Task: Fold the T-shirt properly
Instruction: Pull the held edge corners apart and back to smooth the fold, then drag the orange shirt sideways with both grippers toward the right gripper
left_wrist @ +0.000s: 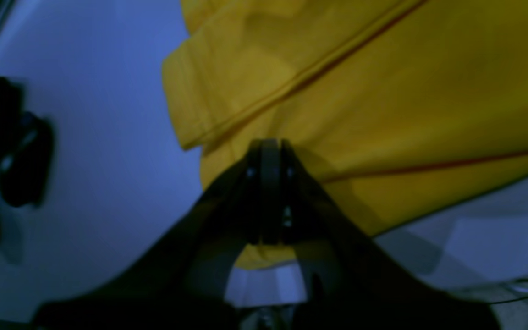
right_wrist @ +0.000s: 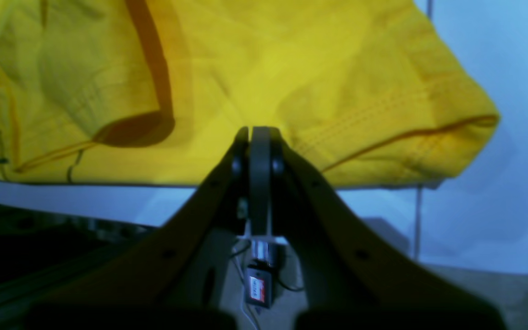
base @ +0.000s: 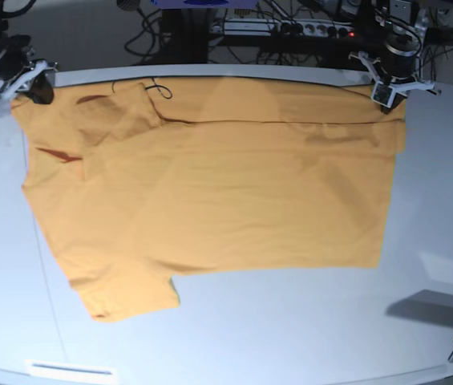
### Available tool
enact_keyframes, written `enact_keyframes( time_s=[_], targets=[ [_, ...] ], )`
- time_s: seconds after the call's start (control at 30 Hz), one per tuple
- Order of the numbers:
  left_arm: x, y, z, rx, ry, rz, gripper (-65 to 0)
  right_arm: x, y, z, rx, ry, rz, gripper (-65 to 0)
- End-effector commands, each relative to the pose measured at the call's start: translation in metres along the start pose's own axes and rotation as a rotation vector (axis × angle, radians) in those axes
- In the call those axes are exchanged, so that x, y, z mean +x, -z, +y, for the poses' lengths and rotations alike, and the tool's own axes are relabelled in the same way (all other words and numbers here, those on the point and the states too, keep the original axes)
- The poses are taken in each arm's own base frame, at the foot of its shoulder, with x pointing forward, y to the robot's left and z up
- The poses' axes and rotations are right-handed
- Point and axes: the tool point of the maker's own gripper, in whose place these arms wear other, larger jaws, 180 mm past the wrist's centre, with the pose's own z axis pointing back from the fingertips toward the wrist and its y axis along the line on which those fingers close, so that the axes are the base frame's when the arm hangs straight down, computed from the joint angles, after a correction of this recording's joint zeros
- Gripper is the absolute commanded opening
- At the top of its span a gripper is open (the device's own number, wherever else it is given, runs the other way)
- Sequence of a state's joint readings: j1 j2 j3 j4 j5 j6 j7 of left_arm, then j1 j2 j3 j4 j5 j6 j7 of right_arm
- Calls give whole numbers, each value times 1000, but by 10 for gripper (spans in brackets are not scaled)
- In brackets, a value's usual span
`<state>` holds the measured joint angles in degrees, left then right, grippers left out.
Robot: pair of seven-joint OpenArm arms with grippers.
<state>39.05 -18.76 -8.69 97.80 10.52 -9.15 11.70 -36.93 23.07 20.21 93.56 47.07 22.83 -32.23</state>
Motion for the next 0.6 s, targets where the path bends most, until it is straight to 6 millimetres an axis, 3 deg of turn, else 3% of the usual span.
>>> enact_keyframes(
  time_s=[0.0,0.4,0.5,0.57],
  targets=[
    [-7,-1,-6,-25,16,35,-650,-13,-4,-29,-107,-20,81,-650],
    [9,9,-14,-8,-41,13,-650,-13,4,-43,-120,-104,115,-650],
    [13,13,-30,-47,-46,36,-650,-8,5,-47,-128,-106,107,-650],
    [20,18,-42,-78,-41,39,-650,-5,0,-61,-162,-83,98,-650]
  ],
)
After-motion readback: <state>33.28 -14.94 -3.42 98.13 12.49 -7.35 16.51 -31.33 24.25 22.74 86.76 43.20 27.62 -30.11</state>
